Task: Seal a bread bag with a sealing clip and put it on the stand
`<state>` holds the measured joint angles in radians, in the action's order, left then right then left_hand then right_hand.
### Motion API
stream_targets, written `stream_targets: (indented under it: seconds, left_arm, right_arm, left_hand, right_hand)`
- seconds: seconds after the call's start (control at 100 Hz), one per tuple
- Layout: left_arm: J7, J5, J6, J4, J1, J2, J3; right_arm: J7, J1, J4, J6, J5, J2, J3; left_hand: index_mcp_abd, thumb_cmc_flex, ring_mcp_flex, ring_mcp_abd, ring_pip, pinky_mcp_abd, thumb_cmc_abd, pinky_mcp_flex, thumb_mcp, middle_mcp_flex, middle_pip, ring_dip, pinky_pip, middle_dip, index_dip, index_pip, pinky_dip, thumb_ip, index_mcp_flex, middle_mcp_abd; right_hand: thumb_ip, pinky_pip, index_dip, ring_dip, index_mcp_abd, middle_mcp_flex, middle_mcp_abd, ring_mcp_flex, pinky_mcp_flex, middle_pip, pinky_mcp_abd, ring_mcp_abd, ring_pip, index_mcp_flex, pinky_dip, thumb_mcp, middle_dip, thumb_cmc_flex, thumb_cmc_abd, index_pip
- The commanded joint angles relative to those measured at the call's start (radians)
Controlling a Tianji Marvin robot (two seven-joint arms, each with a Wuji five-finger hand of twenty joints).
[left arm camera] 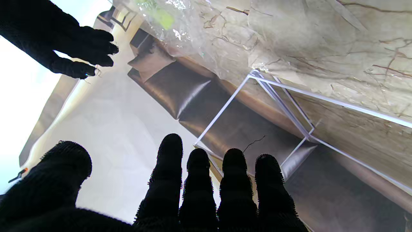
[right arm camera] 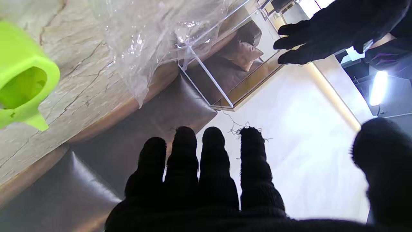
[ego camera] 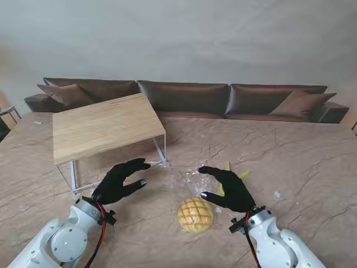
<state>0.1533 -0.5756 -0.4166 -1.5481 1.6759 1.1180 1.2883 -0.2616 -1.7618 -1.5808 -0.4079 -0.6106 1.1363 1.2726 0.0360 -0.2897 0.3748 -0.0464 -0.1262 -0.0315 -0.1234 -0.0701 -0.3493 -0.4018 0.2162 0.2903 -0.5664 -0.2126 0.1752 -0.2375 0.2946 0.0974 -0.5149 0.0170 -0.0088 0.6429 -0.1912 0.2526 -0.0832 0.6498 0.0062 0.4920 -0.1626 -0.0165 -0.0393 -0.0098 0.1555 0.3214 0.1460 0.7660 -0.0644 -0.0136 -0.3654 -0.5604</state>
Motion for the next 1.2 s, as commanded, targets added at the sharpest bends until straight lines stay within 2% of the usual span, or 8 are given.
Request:
stream_targets:
  seconds: [0.0, 0.24, 0.41, 0.47, 0.72, 0.93, 1.05, 1.19]
  left_arm:
    - [0.003, -0.001, -0.002, 0.0, 0.004, 0.005, -0.004]
    - [-0.004, 0.002, 0.0, 0.001, 0.001, 0.003, -0.01]
    - [-0.004, -0.001, -0.003, 0.0, 0.003, 0.003, -0.006]
    - [-0.003, -0.002, -0.004, 0.0, 0.006, 0.003, -0.003]
    - [-0.004, -0.002, -0.024, 0.016, 0.001, 0.002, 0.008]
    - [0.008, -0.002, -0.034, 0.037, -0.012, 0.005, 0.006]
    - [0.016, 0.002, -0.036, 0.046, -0.01, 0.007, 0.005]
    - [0.012, 0.002, -0.044, 0.052, -0.007, 0.005, 0.01]
  right_arm:
    - [0.001, -0.007, -0.009, 0.001, -0.002, 0.001, 0.0]
    - [0.006, -0.015, -0.014, 0.024, 0.003, 0.001, 0.007]
    - [0.02, -0.019, -0.049, 0.095, 0.002, 0.0, 0.024]
    - [0.031, -0.019, -0.068, 0.139, 0.003, 0.0, 0.03]
    - [0.168, 0.015, -0.119, 0.303, -0.016, -0.021, 0.063]
    - [0.305, 0.059, -0.147, 0.462, -0.061, -0.044, 0.053]
    - [0.37, 0.105, -0.132, 0.499, -0.061, -0.054, 0.024]
    - [0.396, 0.18, -0.074, 0.532, -0.045, -0.057, -0.031]
  left_hand:
    - [-0.001, 0.028, -0.003, 0.023, 0.004, 0.024, 0.039, 0.006, 0.022, 0.007, -0.014, -0.004, -0.012, 0.014, -0.008, 0.04, 0.01, 0.004, 0.015, -0.007]
    - [0.001, 0.026, -0.005, 0.025, 0.005, 0.025, 0.039, 0.006, 0.02, 0.008, -0.014, -0.004, -0.013, 0.014, -0.008, 0.04, 0.01, 0.005, 0.016, -0.008]
    - [-0.001, 0.026, -0.003, 0.025, 0.004, 0.025, 0.038, 0.005, 0.02, 0.007, -0.013, -0.004, -0.014, 0.013, -0.008, 0.039, 0.01, 0.005, 0.015, -0.007]
    - [-0.002, 0.026, -0.003, 0.026, 0.004, 0.024, 0.038, 0.005, 0.019, 0.007, -0.013, -0.004, -0.014, 0.013, -0.007, 0.039, 0.01, 0.005, 0.015, -0.007]
    - [-0.007, 0.027, -0.001, 0.029, 0.004, 0.022, 0.038, 0.004, 0.018, 0.004, -0.013, -0.004, -0.013, 0.013, -0.006, 0.037, 0.01, 0.004, 0.012, -0.003]
    - [-0.01, 0.027, -0.002, 0.029, 0.005, 0.021, 0.039, 0.005, 0.016, 0.005, -0.013, -0.004, -0.013, 0.013, -0.004, 0.031, 0.009, 0.005, 0.011, -0.002]
    - [-0.011, 0.026, -0.002, 0.029, 0.006, 0.022, 0.038, 0.006, 0.014, 0.004, -0.013, -0.004, -0.012, 0.013, -0.002, 0.029, 0.009, 0.005, 0.011, -0.003]
    - [-0.012, 0.027, -0.004, 0.029, 0.007, 0.019, 0.039, 0.008, 0.013, 0.005, -0.014, -0.005, -0.011, 0.014, -0.002, 0.028, 0.009, 0.006, 0.012, -0.002]
  right_hand:
    - [0.003, 0.006, 0.015, -0.005, -0.001, 0.018, -0.012, 0.011, -0.002, 0.013, -0.011, -0.031, 0.004, 0.004, 0.009, 0.007, 0.007, 0.017, 0.001, -0.007]
    - [0.0, 0.021, 0.014, -0.001, -0.002, 0.041, -0.008, 0.031, -0.019, 0.009, -0.005, -0.023, 0.008, 0.023, 0.017, 0.003, 0.005, 0.0, -0.009, -0.013]
    - [-0.006, 0.07, 0.012, 0.008, 0.016, 0.077, 0.006, 0.075, -0.058, -0.008, 0.01, -0.004, 0.026, 0.05, 0.037, -0.007, -0.004, -0.036, -0.034, -0.019]
    - [-0.015, 0.108, 0.005, 0.017, 0.027, 0.082, 0.017, 0.102, -0.075, -0.056, 0.023, 0.012, 0.04, 0.068, 0.045, -0.018, -0.031, -0.075, -0.057, -0.028]
    - [-0.026, 0.21, -0.046, 0.065, 0.048, 0.003, 0.042, 0.187, -0.127, -0.367, 0.064, 0.052, 0.09, 0.12, 0.057, -0.006, -0.182, -0.12, -0.162, -0.052]
    - [-0.041, 0.237, -0.103, 0.116, 0.045, 0.026, 0.036, 0.193, -0.082, -0.454, 0.101, 0.081, 0.113, 0.179, 0.11, 0.0, -0.216, -0.03, -0.133, -0.071]
    - [-0.048, 0.161, -0.144, 0.119, 0.038, -0.006, 0.019, 0.131, -0.024, -0.46, 0.089, 0.069, 0.074, 0.171, 0.125, 0.011, -0.218, 0.003, -0.12, -0.046]
    - [-0.05, 0.104, -0.161, 0.112, 0.042, -0.022, 0.015, 0.078, 0.012, -0.464, 0.073, 0.062, 0.053, 0.167, 0.121, 0.007, -0.22, 0.01, -0.116, -0.04]
